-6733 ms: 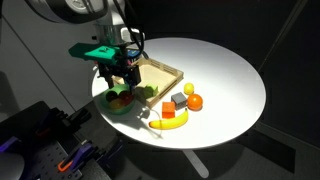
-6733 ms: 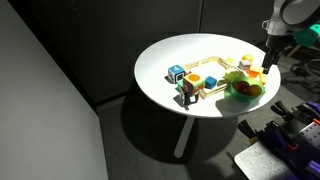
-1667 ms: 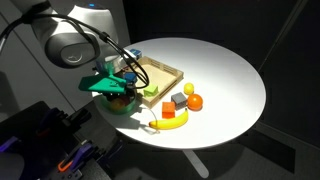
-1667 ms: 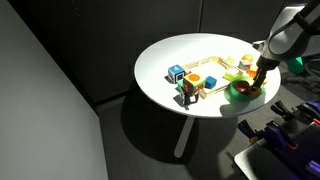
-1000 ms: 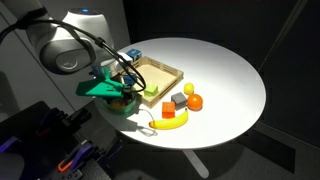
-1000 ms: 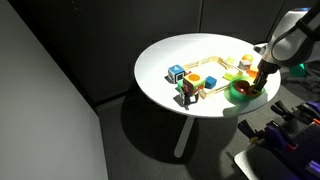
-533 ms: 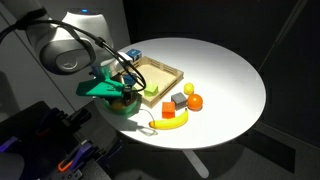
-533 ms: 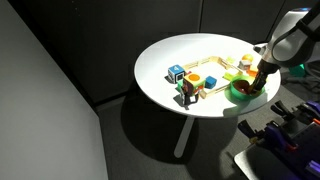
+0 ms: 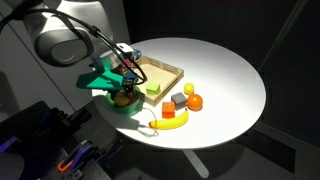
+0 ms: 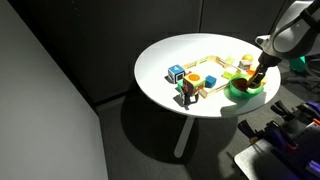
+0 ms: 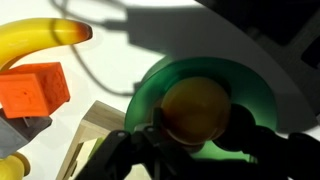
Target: Put the apple on the table
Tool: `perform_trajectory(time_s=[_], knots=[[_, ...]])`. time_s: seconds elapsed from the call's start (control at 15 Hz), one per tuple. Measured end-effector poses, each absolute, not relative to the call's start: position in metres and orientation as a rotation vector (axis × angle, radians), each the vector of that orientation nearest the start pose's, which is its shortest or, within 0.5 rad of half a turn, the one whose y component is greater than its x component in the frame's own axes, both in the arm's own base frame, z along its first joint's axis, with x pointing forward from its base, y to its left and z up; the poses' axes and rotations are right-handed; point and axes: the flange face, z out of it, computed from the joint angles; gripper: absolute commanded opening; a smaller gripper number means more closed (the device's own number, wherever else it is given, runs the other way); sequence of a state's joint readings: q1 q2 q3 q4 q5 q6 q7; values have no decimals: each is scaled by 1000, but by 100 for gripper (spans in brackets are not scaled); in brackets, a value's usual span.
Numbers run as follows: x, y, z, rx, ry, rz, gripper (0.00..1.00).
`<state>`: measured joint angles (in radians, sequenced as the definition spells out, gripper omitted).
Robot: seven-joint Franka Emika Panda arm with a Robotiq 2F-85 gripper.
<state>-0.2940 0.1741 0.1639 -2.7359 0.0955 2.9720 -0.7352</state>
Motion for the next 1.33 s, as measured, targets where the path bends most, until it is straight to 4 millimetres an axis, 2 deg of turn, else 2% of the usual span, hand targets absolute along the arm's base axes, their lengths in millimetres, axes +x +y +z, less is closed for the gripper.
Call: perform_trajectory(time_s=[0.2,0.4,0.67,0.93,1.13,1.33], knots=[[399,-57,190,-3030,-716,-158,43],[400,-67,209,-3029,-651,-166,43],[398,-101,233,-3039,-538,-151,43],[400,-140,246,-3049,-451,-127,43],[409,-160,252,-3049,-396,-118,43],[425,-171,255,-3050,-368,-125,43]])
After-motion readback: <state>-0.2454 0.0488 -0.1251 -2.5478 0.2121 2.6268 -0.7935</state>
